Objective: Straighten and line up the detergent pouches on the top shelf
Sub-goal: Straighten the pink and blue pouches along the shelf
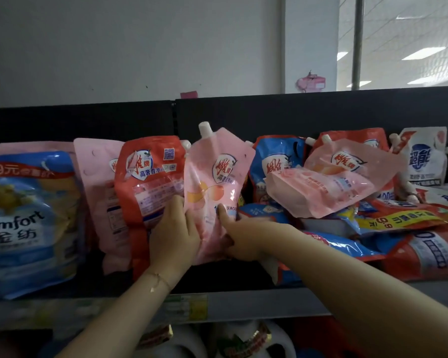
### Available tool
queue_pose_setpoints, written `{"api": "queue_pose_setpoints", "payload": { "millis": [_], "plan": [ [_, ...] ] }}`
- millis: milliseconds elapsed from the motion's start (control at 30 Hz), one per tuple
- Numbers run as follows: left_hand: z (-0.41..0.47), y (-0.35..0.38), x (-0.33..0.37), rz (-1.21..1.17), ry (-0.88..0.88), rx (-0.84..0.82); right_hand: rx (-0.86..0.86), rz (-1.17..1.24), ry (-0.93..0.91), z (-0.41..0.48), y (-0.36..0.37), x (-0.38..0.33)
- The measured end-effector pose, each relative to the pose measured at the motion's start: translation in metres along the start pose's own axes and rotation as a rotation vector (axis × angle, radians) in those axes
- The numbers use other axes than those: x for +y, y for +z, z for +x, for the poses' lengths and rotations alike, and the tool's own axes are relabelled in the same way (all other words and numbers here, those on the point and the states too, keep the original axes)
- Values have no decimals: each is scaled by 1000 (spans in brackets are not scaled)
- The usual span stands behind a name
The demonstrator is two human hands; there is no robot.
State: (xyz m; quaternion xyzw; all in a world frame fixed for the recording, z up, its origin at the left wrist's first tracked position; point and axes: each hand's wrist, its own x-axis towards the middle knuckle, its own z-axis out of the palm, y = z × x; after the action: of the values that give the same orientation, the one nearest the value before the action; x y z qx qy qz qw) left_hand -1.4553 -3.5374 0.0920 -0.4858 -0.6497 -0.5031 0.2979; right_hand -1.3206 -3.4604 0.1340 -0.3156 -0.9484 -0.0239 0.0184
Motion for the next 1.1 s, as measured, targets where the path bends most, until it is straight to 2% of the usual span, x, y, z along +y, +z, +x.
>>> {"api": "queue_pose_setpoints", "payload": {
  "millis": [100, 233, 333, 433, 533, 567, 667, 700, 767, 900, 1033, 1100],
  "plan": [
    [-13, -10, -5, -17, 55, -24, 102, 75, -107, -9, -3, -22],
    [-32, -18, -12, -36, -6, -5, -70, -172, -193, 6, 16, -50],
    [-34, -26, -15, -35, -22, 40, -115, -176, -168, 18, 20, -54],
    [-34, -33, -13, -57, -47, 62, -105, -159, -192, 18, 14, -54],
    [-37, -37, -8, -67, -54, 61, -74, -298, -266, 18, 20, -56],
    [-38, -38, -3, -62, -34, 45, -55, -228, -198, 15, 20, -56],
    [-40, -34, 11, -30, 73, -56, 4, -260, -229, 7, 18, -45],
    [-40, -30, 16, -22, 98, -96, 42, -221, -173, 0, 15, -39],
    [-39, -21, 25, -24, 106, -158, 154, -148, -58, -16, 7, -26],
    [-37, -3, 49, -122, 125, -203, 371, -81, -45, -53, -20, 5],
    [-33, 15, 82, -216, 273, -324, 389, -88, 3, -87, -42, 50],
    [-30, 26, 99, -160, 382, -372, 303, -163, 79, -100, -43, 74]
  ]
}}
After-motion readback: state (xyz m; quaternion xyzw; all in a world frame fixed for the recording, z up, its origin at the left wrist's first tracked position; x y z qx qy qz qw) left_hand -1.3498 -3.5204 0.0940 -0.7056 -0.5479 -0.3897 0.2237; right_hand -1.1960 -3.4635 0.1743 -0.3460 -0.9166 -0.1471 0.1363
